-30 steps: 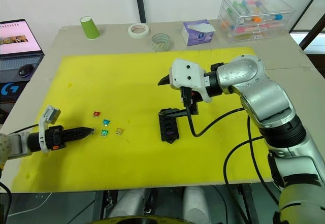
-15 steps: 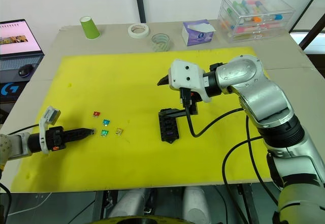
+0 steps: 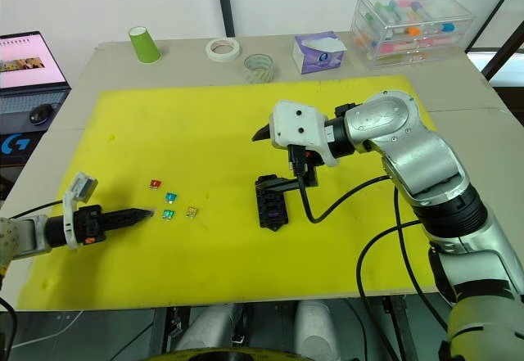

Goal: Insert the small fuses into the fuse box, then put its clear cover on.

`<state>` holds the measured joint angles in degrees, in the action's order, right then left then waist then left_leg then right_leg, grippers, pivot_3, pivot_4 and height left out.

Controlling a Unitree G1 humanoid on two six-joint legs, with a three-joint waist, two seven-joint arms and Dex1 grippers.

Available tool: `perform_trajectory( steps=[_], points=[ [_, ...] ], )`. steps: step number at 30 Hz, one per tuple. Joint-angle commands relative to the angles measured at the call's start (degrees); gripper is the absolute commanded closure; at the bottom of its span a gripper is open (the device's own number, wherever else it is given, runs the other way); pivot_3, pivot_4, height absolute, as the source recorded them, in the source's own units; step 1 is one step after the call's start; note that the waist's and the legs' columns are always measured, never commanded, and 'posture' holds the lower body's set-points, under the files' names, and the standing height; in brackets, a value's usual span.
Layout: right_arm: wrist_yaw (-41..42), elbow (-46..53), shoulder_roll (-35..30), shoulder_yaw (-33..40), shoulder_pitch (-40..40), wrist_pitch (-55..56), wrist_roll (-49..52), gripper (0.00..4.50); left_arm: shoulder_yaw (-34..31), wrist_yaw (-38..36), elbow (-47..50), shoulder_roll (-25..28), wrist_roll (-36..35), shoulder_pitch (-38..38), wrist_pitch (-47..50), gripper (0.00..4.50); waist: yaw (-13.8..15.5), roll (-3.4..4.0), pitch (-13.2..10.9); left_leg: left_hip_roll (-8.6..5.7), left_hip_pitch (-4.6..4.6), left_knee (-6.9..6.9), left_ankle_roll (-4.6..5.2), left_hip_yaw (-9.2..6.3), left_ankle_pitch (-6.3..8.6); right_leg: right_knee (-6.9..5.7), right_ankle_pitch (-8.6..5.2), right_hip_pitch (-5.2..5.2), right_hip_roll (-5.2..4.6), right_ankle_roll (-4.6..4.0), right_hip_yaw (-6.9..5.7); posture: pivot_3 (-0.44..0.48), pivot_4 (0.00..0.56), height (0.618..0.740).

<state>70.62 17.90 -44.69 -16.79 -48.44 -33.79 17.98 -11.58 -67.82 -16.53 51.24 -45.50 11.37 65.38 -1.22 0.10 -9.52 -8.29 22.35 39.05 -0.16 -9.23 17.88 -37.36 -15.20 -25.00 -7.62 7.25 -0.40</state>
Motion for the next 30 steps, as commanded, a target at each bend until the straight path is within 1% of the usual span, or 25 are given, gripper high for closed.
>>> perform_trajectory(
  steps=[1, 5, 10, 15, 17, 18, 20, 22, 23, 25, 27, 30],
  points=[
    [0.49, 0.79, -0.17, 0.81, -2.02, 0.83, -0.37, 0.0, 1.37, 0.87, -1.75, 0.9, 2.81, -1.96, 0.04, 4.46, -0.01, 0.0, 0.0, 0.0, 0.0, 0.0, 0.0, 0.0, 0.0, 0.0, 0.0, 0.0, 0.0, 0.0, 0.0, 0.0, 0.15, 0.74],
    [0.61, 1.01, -0.11, 0.92, -1.78, 0.88, -0.57, 0.0, 1.25, 1.14, -1.69, 1.14, 2.96, -2.12, -0.35, 4.46, -0.01, 0.0, 0.0, 0.0, 0.0, 0.0, 0.0, 0.0, 0.0, -0.01, 0.0, 0.0, 0.0, 0.0, 0.01, 0.0, 0.15, 0.74],
    [0.67, 0.85, 0.21, 0.81, -1.83, 1.06, -0.78, 0.0, -0.47, 1.52, -2.04, 1.45, 2.15, -1.46, -0.32, 4.46, -0.03, 0.0, 0.0, 0.0, 0.0, 0.0, 0.0, 0.0, 0.0, -0.04, 0.0, -0.02, 0.01, 0.0, 0.01, 0.0, 0.15, 0.74],
    [0.59, 0.27, 0.53, 0.92, -1.96, 0.91, -1.02, 0.0, -2.14, 1.36, -0.19, 2.69, 2.02, -0.8, -1.62, 4.46, -0.11, 0.0, 0.0, 0.01, 0.0, 0.0, 0.0, 0.01, 0.0, -0.07, 0.0, -0.06, 0.02, 0.0, 0.04, 0.0, 0.15, 0.74],
    [0.66, 0.19, 0.25, 1.36, -1.7, 0.33, -0.68, 0.0, -6.13, 2.11, 3.41, 3.33, -0.73, 0.4, -0.78, 4.46, -0.05, -0.04, -0.02, 0.01, 0.0, 0.0, 0.0, 0.01, 0.0, -0.08, 0.0, -0.06, 0.02, 0.0, 0.04, 0.0, 0.15, 0.74],
    [0.66, 0.26, 0.21, 1.71, -1.5, -0.55, -0.04, 0.0, -8.47, 2.23, 6.95, 3.75, -2.67, 0.57, -0.24, 4.46, -0.02, -0.04, -0.02, 0.01, 0.01, 0.01, 0.0, 0.0, 0.0, -0.08, 0.0, -0.07, 0.02, 0.0, 0.04, 0.0, 0.15, 0.74],
    [-0.48, 0.33, 0.94, 3.09, -1.59, -6.43, 2.95, 0.0, -12.48, 3.66, 17.18, 4.09, -7.62, 1.31, 2.0, 4.46, 0.16, -0.15, -0.04, 0.01, 0.07, 0.06, 0.0, -0.01, 0.0, -0.08, 0.0, -0.09, 0.02, 0.0, 0.04, 0.0, 0.15, 0.74],
    [-1.94, 0.08, 2.34, 4.99, -2.53, -12.44, 6.58, 0.0, -14.28, 4.97, 26.39, 3.56, -11.08, 1.67, 2.29, 4.46, 0.56, -0.15, -0.04, 0.0, 0.11, 0.1, 0.0, -0.02, 0.0, -0.06, 0.0, -0.06, -0.02, 0.0, 0.05, 0.0, 0.15, 0.74],
    [-2.45, 0.03, 2.86, 5.81, -3.16, -14.77, 8.09, 0.0, -14.79, 6.17, 29.36, 2.8, -12.71, 2.26, 2.46, 4.46, 0.62, -0.15, -0.04, 0.0, 0.11, 0.12, 0.0, -0.02, 0.0, -0.04, 0.0, -0.04, -0.02, 0.0, 0.05, 0.0, 0.15, 0.74],
    [-3.58, -0.31, 3.99, 7.38, -4.92, -19.12, 10.98, 0.0, -14.78, 9.18, 34.09, 1.14, -15.14, 4.45, 1.92, 4.46, 0.64, -0.14, -0.04, -0.01, 0.08, 0.12, 0.0, -0.02, 0.0, -0.01, 0.01, 0.02, -0.03, -0.01, 0.05, 0.0, 0.15, 0.74],
    [-4.46, -1.16, 5.43, 9.11, -7.8, -24.96, 15.21, 0.0, -12.6, 10.83, 39.58, -1.27, -16.08, 7.45, -1.3, 4.46, 0.51, -0.15, -0.03, 0.0, 0.07, 0.12, 0.0, -0.03, 0.0, -0.03, 0.01, 0.01, -0.02, -0.01, 0.05, 0.0, 0.15, 0.74],
    [-6.68, -2.16, 7.64, 11.88, -10.84, -31.88, 20.52, 0.0, -9.23, 13.0, 44.07, -5.02, -16.4, 10.64, -4.9, 4.46, 0.39, -0.16, -0.03, 0.0, 0.06, 0.1, 0.0, -0.03, 0.0, -0.03, 0.01, 0.01, -0.01, -0.01, 0.05, 0.0, 0.15, 0.74]
  ],
)
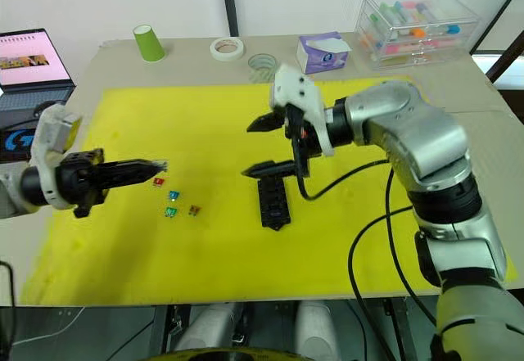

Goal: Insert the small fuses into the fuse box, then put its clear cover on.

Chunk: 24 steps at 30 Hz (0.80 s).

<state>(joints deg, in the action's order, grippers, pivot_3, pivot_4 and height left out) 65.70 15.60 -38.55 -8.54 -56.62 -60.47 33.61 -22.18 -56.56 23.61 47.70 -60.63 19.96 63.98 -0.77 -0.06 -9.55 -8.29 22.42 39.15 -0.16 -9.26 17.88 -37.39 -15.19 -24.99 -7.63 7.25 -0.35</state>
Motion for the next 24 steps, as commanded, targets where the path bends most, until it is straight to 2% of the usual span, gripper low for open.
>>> perform_trajectory(
  steps=[1, 5, 8, 10, 17, 20, 22, 24],
  points=[
    [-2.55, 0.0, 2.1, 4.49, -3.32, -7.28, 6.45, 0.0, 3.1, 2.67, 4.88, -2.98, -0.48, 3.31, -4.99, 4.46, -0.12, 0.0, 0.0, 0.0, 0.0, -0.01, 0.0, 0.01, 0.0, 0.01, 0.0, -0.01, 0.0, 0.0, 0.0, 0.0, 0.15, 0.74],
    [-4.32, 0.19, 2.57, 5.87, -4.15, -11.9, 10.47, 0.0, 8.47, 4.37, 5.38, -6.54, 1.98, 7.46, -8.88, 4.46, 0.07, -0.02, 0.01, 0.0, 0.0, 0.02, 0.0, 0.01, 0.0, 0.01, 0.0, 0.03, 0.0, 0.0, 0.0, 0.0, 0.15, 0.74],
    [-5.8, 1.36, 2.83, 5.43, -3.67, -13.05, 12.19, 0.6, 10.93, 4.7, 3.91, -7.64, 3.16, 9.47, -10.77, 4.5, 0.05, -0.01, 0.01, -0.01, 0.0, 0.02, 0.0, 0.01, 0.0, 0.02, 0.01, 0.03, 0.0, 0.0, 0.0, 0.0, 0.15, 0.74],
    [-7.34, 1.99, 3.69, 4.43, -3.27, -13.82, 12.72, 1.24, 13.13, 4.18, 3.18, -8.32, 4.79, 10.02, -12.42, 4.5, 0.02, -0.01, 0.01, -0.01, 0.0, 0.01, 0.0, 0.01, 0.0, 0.01, 0.01, 0.01, 0.0, 0.0, -0.01, 0.0, 0.15, 0.74],
    [-9.19, 2.41, 3.25, 5.27, -3.07, -16.15, 15.99, 1.24, 15.94, 2.16, 2.45, -7.08, 6.34, 9.26, -14.1, 4.5, -0.01, -0.01, 0.01, -0.01, 0.01, 0.01, 0.0, 0.02, 0.0, 0.01, 0.01, -0.01, 0.0, 0.0, 0.0, 0.0, 0.15, 0.74],
    [-9.31, 2.79, 2.38, 5.13, -2.77, -15.99, 16.67, 1.75, 15.37, 1.69, 2.7, -5.94, 5.7, 8.74, -13.77, 4.5, 0.04, -0.01, 0.01, -0.01, 0.01, 0.01, 0.0, 0.01, 0.0, 0.01, 0.01, -0.01, 0.0, 0.01, -0.01, 0.0, 0.15, 0.74],
    [-9.12, 2.89, 1.35, 4.11, -2.64, -15.97, 16.43, 2.34, 15.24, 1.64, 2.71, -5.54, 5.66, 8.65, -13.95, 4.5, 0.08, -0.01, 0.01, -0.01, 0.01, 0.01, 0.0, 0.01, 0.0, 0.01, 0.01, 0.0, 0.0, 0.01, 0.0, 0.0, 0.15, 0.74],
    [-9.03, 2.65, 0.98, 3.64, -2.56, -15.66, 16.45, 2.34, 15.05, 1.78, 2.71, -5.31, 5.58, 8.42, -14.03, 4.5, 0.08, -0.01, 0.01, -0.01, 0.01, 0.02, 0.0, 0.01, 0.0, 0.01, 0.01, 0.0, 0.0, 0.01, -0.01, 0.0, 0.15, 0.74]
  ],
)
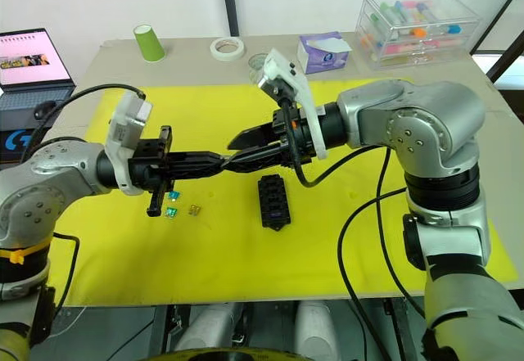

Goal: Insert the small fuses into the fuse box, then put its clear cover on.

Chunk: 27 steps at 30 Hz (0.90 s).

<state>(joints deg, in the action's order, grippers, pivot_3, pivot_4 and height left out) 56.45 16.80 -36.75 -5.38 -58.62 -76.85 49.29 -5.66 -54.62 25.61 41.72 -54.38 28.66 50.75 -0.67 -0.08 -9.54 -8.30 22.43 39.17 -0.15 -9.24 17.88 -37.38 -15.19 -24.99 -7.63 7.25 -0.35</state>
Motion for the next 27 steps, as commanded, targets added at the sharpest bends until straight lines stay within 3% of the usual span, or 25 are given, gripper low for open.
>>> perform_trajectory(
  steps=[1, 9, 12, 16, 27],
  points=[
    [0.23, 1.28, -0.87, 0.41, -0.59, 0.89, 0.87, 2.34, -1.48, -0.12, 0.67, 0.75, -0.71, -0.32, -0.83, 4.5, -0.06, 0.0, 0.0, 0.0, 0.0, 0.0, 0.0, 0.0, 0.0, 0.0, 0.0, 0.0, 0.0, 0.0, 0.0, 0.0, 0.15, 0.74],
    [0.17, 1.17, -1.04, -1.03, -0.3, 2.09, 0.54, 2.34, -1.66, 0.4, 0.55, 0.84, -1.24, -0.21, -0.62, 4.5, -0.03, 0.0, 0.0, 0.0, 0.0, -0.01, 0.0, 0.0, 0.0, 0.0, 0.0, -0.01, 0.0, 0.0, 0.0, 0.0, 0.15, 0.74],
    [0.08, 1.24, -1.01, -1.19, -0.14, 2.54, 0.61, 2.86, -1.61, 0.53, 0.6, 0.96, -1.26, -0.15, -0.61, 4.5, 0.0, 0.0, 0.0, 0.0, 0.0, 0.0, 0.0, 0.0, 0.0, 0.0, 0.0, 0.0, 0.0, 0.0, 0.0, 0.0, 0.15, 0.74],
    [0.13, 1.34, -1.16, -1.78, -0.07, 2.88, 0.49, 4.13, -1.47, 0.71, 0.55, 0.99, -1.34, 0.18, -0.6, 4.5, -0.07, 0.0, 0.0, 0.0, 0.0, -0.01, 0.0, 0.0, 0.0, 0.0, 0.0, 0.0, 0.0, 0.0, 0.0, 0.0, 0.15, 0.74],
    [0.12, 1.32, -1.55, -3.51, 0.66, 4.74, -0.72, 4.13, -1.57, 1.14, 0.86, 1.45, -2.3, 0.57, -0.09, 4.5, -0.05, 0.0, 0.0, 0.0, 0.0, -0.01, 0.0, 0.0, 0.0, 0.0, 0.0, 0.0, 0.0, 0.0, 0.0, 0.0, 0.15, 0.74]
  ],
)
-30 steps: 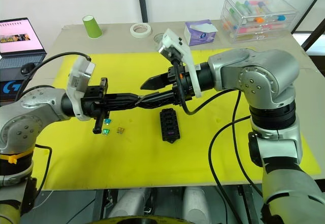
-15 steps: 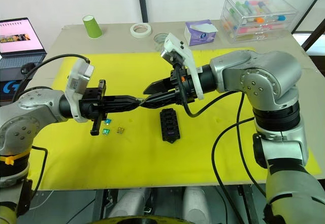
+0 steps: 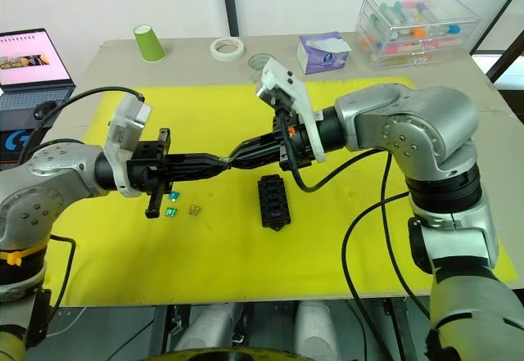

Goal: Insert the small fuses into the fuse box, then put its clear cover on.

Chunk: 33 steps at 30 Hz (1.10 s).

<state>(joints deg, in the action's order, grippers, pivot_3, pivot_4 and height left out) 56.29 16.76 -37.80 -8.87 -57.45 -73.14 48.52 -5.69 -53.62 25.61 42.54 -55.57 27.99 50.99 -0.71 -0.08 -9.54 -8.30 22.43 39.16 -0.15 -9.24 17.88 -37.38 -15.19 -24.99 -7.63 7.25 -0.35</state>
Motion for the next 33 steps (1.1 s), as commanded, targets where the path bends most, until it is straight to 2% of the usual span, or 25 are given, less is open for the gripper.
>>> perform_trajectory(
  steps=[1, 33],
  points=[
    [0.38, 1.39, -0.49, 0.0, -0.49, 1.07, 0.07, 4.13, -1.57, 0.22, 0.88, 0.66, -1.19, 1.23, -0.35, 4.5, -0.01, 0.0, 0.0, 0.0, 0.0, 0.0, 0.0, 0.0, 0.0, 0.0, 0.0, 0.0, 0.0, 0.0, 0.0, 0.0, 0.15, 0.74],
    [-0.39, 0.48, 0.62, 0.39, -1.1, 2.01, 0.09, 4.13, -0.59, -0.67, 1.39, 1.71, -1.54, 0.71, -0.05, 4.5, 0.01, 0.0, 0.0, 0.0, 0.0, 0.0, 0.0, 0.0, 0.0, 0.0, 0.0, 0.0, 0.0, 0.0, 0.0, 0.0, 0.15, 0.74]
  ],
)
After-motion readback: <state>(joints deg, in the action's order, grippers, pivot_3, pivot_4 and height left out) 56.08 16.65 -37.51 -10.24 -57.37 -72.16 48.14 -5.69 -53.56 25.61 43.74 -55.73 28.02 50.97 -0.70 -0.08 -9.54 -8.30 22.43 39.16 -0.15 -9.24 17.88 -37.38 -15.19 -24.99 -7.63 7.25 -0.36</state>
